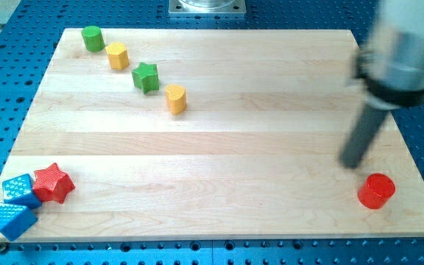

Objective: Move the red circle into the red star

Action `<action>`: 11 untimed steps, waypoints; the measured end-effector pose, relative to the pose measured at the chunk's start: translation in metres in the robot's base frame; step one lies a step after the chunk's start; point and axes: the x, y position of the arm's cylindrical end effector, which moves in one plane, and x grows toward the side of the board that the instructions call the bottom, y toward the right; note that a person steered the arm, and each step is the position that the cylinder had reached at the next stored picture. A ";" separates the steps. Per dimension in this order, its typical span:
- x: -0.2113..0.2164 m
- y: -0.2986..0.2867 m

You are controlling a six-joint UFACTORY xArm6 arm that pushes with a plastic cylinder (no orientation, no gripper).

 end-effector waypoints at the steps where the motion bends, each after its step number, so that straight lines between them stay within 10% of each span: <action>1: 0.036 0.079; 5: 0.093 -0.042; 9: 0.031 -0.144; 11: 0.054 -0.296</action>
